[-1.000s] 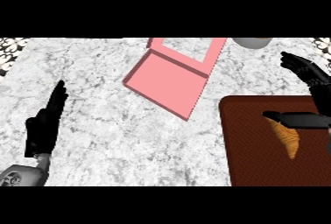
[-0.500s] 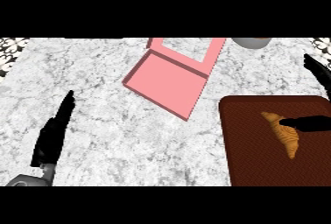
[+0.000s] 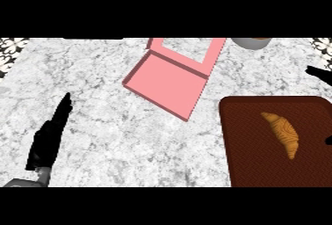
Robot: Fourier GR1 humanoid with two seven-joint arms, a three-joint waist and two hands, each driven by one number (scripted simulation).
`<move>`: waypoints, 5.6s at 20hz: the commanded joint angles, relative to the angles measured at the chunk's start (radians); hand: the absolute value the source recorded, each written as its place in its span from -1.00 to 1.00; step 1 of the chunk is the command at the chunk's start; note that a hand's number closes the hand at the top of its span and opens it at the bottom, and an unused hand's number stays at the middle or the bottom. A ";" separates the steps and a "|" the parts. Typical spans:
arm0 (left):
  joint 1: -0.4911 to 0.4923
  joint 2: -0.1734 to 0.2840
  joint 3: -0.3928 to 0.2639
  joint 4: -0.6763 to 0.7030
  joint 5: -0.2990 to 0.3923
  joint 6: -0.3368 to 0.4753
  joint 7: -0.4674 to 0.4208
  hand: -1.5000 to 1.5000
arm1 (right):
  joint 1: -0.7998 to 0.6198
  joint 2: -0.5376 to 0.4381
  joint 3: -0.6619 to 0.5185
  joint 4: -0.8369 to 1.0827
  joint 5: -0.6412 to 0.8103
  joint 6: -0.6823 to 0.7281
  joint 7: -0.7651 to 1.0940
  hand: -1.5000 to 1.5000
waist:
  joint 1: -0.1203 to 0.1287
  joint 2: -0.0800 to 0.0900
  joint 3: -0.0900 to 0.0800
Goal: Pick the croissant from the tray and place it in the cardboard box
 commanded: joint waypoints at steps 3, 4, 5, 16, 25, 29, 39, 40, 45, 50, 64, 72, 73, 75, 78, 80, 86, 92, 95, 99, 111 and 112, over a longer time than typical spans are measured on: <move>0.005 0.023 0.041 0.002 0.019 -0.036 0.000 0.00 | 0.029 -0.036 0.131 -0.128 0.102 0.149 0.175 -1.00 | -0.007 -0.001 0.001; 0.013 -0.008 0.027 -0.010 0.010 -0.012 0.008 0.00 | 0.015 -0.026 0.145 -0.185 0.094 0.192 0.254 -1.00 | -0.007 -0.002 0.001; 0.030 -0.018 0.016 -0.006 -0.007 -0.013 -0.018 0.00 | 0.033 0.009 0.156 -0.202 0.117 0.174 0.286 -1.00 | -0.007 -0.001 0.002; 0.019 -0.088 0.056 0.015 -0.094 -0.040 -0.022 0.00 | 0.105 0.162 0.103 -0.216 0.311 0.166 0.381 -1.00 | -0.005 0.002 0.003; 0.042 -0.106 0.094 -0.077 -0.130 -0.088 0.061 0.00 | 0.084 0.167 0.002 -0.219 0.360 0.310 0.358 -1.00 | -0.004 0.001 0.003; 0.061 -0.132 0.135 -0.036 -0.156 -0.115 0.001 0.00 | 0.136 0.251 -0.002 -0.230 0.456 0.258 0.343 -1.00 | -0.005 0.001 0.003; 0.046 -0.177 0.183 -0.054 -0.201 -0.181 0.042 0.00 | 0.125 0.344 -0.059 -0.138 0.573 0.245 0.262 -1.00 | -0.005 0.002 0.003; 0.036 -0.186 0.191 -0.052 -0.204 -0.174 0.045 0.00 | 0.119 0.331 -0.076 -0.156 0.576 0.263 0.258 -1.00 | -0.006 0.002 0.003; 0.015 -0.230 0.189 -0.022 -0.227 -0.189 0.033 0.00 | 0.092 0.416 -0.055 -0.070 0.645 0.214 0.243 -1.00 | -0.005 0.002 0.003; 0.097 -0.234 0.206 -0.075 -0.240 -0.207 0.019 0.00 | 0.107 0.447 -0.056 -0.019 0.699 0.156 0.207 -1.00 | -0.002 0.002 0.003; 0.030 -0.227 0.257 -0.102 -0.245 -0.257 0.067 0.00 | 0.074 0.435 -0.096 0.079 0.817 -0.052 0.094 1.00 | 0.000 0.002 0.004; 0.010 -0.246 0.237 -0.073 -0.275 -0.257 0.054 0.00 | -0.267 0.484 -0.139 0.462 0.822 -0.128 -0.024 1.00 | 0.037 0.013 0.006; -0.033 -0.263 0.228 -0.027 -0.284 -0.247 0.055 0.00 | -0.333 0.460 -0.150 0.505 0.809 -0.098 -0.064 1.00 | 0.039 0.017 0.006; -0.006 -0.257 0.231 -0.028 -0.274 -0.264 0.030 0.00 | -0.439 0.475 -0.172 0.589 0.806 -0.100 -0.063 1.00 | 0.044 0.017 0.005; 0.015 -0.228 0.264 -0.055 -0.261 -0.279 0.032 0.00 | -0.485 0.483 -0.191 0.693 0.818 -0.202 -0.118 1.00 | 0.028 0.010 0.005; -0.020 -0.257 0.250 -0.075 -0.266 -0.262 0.089 0.00 | -0.552 0.475 -0.201 0.713 0.821 -0.186 -0.108 1.00 | 0.022 0.008 0.004; 0.021 -0.221 0.304 -0.005 -0.241 -0.297 -0.009 0.00 | -0.580 0.483 -0.262 0.675 0.753 -0.203 -0.130 1.00 | 0.003 0.004 0.003; -0.010 -0.271 0.251 -0.045 -0.286 -0.252 0.066 0.00 | -0.654 0.556 -0.380 0.605 0.514 -0.034 -0.306 1.00 | -0.014 -0.005 0.004; 0.051 -0.300 0.234 -0.051 -0.304 -0.226 0.029 0.00 | -0.689 0.552 -0.404 0.554 0.444 0.082 -0.303 1.00 | -0.009 -0.006 0.003; 0.056 -0.298 0.235 -0.095 -0.305 -0.228 0.038 0.00 | -0.744 0.569 -0.402 0.500 0.402 0.153 -0.243 1.00 | 0.001 -0.002 0.003; 0.054 -0.267 0.280 -0.045 -0.276 -0.282 -0.004 0.00 | -0.916 0.768 -0.318 0.430 0.405 0.125 0.107 1.00 | 0.012 0.004 0.002; 0.009 -0.266 0.277 -0.059 -0.300 -0.266 0.061 0.00 | -0.889 0.762 -0.318 0.392 0.386 0.151 0.119 1.00 | 0.003 0.002 0.003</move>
